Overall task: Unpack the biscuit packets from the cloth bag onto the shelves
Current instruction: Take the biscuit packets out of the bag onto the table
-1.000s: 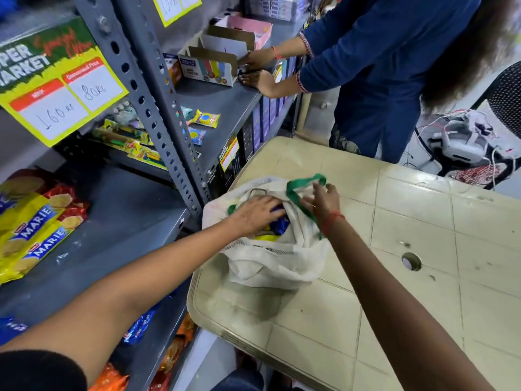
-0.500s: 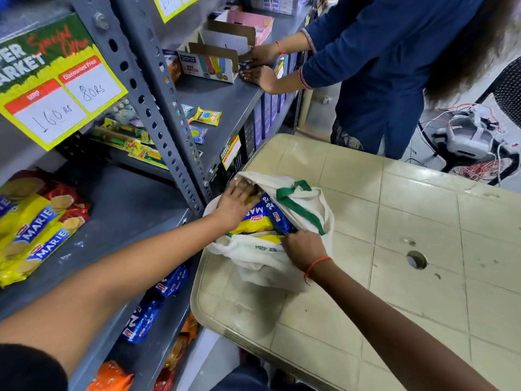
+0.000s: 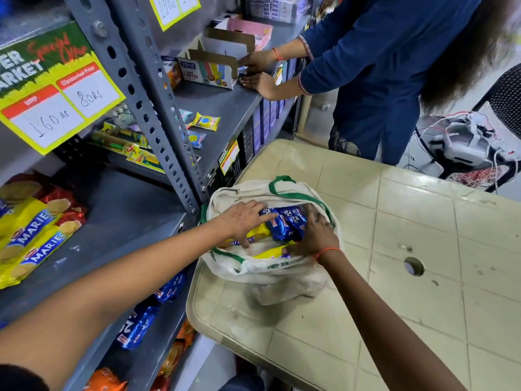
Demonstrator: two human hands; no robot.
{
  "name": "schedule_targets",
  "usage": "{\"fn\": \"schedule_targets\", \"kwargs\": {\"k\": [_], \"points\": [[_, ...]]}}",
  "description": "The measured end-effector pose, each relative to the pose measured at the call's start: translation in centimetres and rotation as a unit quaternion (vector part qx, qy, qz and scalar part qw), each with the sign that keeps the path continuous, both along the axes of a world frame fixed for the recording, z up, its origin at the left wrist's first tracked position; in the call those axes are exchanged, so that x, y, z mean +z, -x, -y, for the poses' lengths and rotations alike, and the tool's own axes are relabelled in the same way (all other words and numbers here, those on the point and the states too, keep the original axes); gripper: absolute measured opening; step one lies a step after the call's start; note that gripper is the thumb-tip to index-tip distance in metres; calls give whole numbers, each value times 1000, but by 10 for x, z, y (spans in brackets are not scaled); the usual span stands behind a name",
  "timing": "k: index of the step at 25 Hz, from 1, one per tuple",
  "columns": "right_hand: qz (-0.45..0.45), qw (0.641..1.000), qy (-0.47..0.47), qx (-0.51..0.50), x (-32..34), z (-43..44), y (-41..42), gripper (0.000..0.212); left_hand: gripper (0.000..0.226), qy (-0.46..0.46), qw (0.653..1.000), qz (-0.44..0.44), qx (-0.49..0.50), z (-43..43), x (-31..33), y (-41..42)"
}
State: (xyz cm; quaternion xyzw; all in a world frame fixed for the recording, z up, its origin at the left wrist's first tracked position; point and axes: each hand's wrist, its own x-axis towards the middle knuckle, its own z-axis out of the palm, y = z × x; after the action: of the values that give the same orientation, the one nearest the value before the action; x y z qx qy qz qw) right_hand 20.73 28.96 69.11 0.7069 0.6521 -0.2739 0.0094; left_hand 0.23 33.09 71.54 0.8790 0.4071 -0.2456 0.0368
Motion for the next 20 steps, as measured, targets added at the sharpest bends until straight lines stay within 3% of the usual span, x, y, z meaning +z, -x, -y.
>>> {"fn": "schedule_targets", "kwargs": {"k": [2,4,6,9,11,13,15,17,20], "points": [[-10,999,23,30,-1,-13,-11,131,128,14,998,-28,57,-18,-2,11],[-7,997,40,63,-3,-20,-19,124,132,34,994,-27,102,-32,-6,21],[-11,998,26,54,-2,-19,-20,112,118,52,989,30,137,-33,-7,17],[-7,990,-133,45,-2,-4,-3,76,70,7,968,132,214,-16,-11,3],[-56,979,-168,99,-7,13,19,48,69,5,963,106,247,3,-19,2],[-51,977,-99,182,-16,31,39,34,81,-4,968,60,243,27,-30,5],[-17,974,-87,209,-26,43,46,39,71,-39,970,80,226,50,-42,4],[8,982,-93,164,-27,48,40,59,54,-28,969,136,206,68,-50,-1],[46,994,-49,85,-23,55,25,94,52,110,918,236,298,74,-57,5]]}}
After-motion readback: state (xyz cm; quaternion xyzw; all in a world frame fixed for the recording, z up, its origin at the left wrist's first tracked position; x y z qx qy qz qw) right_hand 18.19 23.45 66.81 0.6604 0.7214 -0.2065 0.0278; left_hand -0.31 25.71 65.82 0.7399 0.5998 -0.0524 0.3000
